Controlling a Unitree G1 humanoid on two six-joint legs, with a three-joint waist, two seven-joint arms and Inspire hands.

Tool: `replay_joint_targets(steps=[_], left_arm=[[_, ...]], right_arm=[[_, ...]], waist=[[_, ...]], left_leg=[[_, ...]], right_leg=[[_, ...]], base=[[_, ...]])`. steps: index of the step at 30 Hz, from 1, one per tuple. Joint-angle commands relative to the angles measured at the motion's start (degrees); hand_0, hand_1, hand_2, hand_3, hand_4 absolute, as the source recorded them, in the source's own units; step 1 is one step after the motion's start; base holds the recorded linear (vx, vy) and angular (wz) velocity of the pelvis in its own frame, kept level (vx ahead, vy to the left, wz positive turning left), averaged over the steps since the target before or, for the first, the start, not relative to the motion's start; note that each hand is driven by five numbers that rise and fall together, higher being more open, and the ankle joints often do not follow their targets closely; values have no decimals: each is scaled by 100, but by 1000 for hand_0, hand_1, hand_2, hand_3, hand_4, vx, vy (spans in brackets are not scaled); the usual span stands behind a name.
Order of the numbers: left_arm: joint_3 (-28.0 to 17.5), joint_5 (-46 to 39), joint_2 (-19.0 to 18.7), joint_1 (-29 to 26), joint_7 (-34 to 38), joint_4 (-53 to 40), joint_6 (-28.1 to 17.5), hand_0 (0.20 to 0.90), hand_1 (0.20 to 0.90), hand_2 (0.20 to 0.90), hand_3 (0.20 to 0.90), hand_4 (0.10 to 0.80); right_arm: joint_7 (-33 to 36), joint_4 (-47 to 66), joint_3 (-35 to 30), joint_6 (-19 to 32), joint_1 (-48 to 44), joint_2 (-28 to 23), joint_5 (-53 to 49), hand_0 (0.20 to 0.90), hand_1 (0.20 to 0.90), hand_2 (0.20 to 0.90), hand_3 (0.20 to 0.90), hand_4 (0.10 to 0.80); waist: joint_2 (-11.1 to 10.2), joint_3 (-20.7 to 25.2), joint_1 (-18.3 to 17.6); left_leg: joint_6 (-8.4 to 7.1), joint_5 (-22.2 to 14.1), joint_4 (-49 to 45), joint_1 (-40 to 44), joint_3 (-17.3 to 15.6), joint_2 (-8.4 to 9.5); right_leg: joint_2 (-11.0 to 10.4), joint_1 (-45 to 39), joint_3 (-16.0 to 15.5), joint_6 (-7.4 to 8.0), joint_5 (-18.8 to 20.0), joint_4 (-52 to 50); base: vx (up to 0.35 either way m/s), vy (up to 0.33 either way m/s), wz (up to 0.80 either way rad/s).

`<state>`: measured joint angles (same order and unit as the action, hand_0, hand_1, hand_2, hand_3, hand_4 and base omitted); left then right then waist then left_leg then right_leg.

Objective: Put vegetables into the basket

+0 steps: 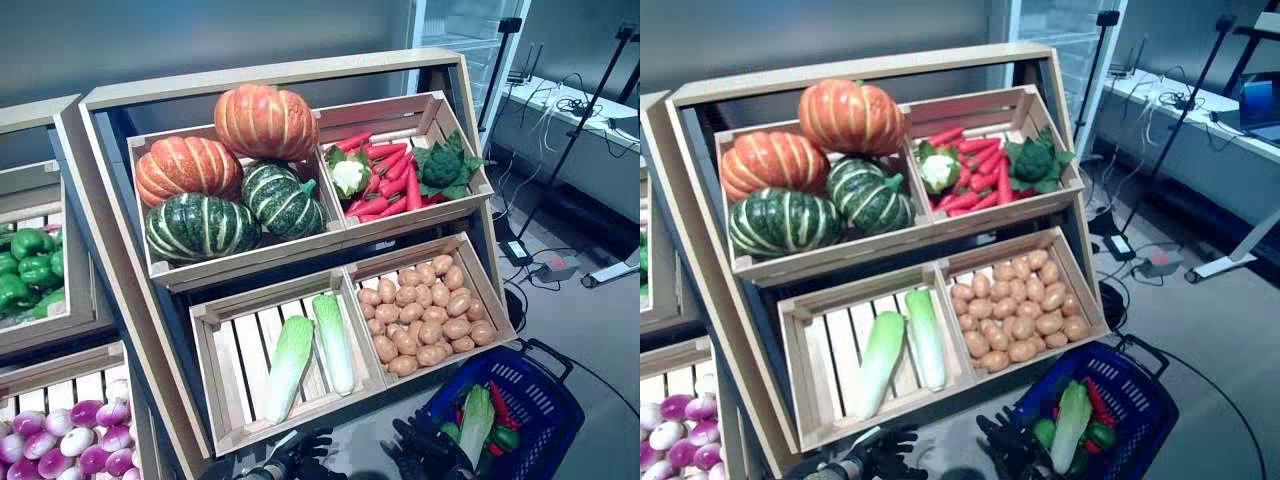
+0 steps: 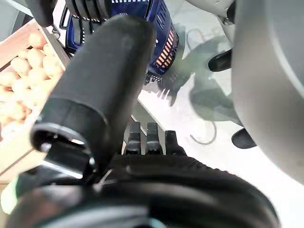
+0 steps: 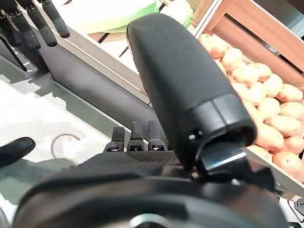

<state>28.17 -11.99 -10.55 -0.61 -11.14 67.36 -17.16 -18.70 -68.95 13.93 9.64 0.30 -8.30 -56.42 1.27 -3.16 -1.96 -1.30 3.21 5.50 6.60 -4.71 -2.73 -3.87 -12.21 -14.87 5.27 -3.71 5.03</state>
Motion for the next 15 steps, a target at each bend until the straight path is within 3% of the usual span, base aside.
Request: replay_joint_targets(steps=[1, 10, 15], left_arm=[[151, 110, 234, -473, -2, 229, -352, 900, 900, 900, 900, 800], [152, -302, 185, -475, -347, 96, -733, 900, 900, 900, 900, 800], [-26, -1049, -49, -470, -938, -943, -659, 900, 900, 900, 900, 800]], right_arm=[[34, -200, -131, 155, -547, 339, 162, 900, 900, 900, 900, 800], [22, -171, -148, 52, -571, 322, 237, 900, 900, 900, 900, 800], [138, 690, 188, 263, -533, 117, 854, 900, 900, 900, 900, 800]], waist=[[-62, -144, 197], [-41, -161, 187], [-68, -238, 221]], left_leg=[[233, -559, -50, 232, -142, 246], [223, -545, -50, 220, -154, 249], [212, -545, -50, 194, -128, 248]], right_leg=[[-19, 253, 189, -195, 377, -3], [-23, 273, 203, -192, 397, -3], [-15, 300, 216, -199, 411, -3]], base=[[0, 0, 0], [0, 0, 0], [-25, -7, 0]])
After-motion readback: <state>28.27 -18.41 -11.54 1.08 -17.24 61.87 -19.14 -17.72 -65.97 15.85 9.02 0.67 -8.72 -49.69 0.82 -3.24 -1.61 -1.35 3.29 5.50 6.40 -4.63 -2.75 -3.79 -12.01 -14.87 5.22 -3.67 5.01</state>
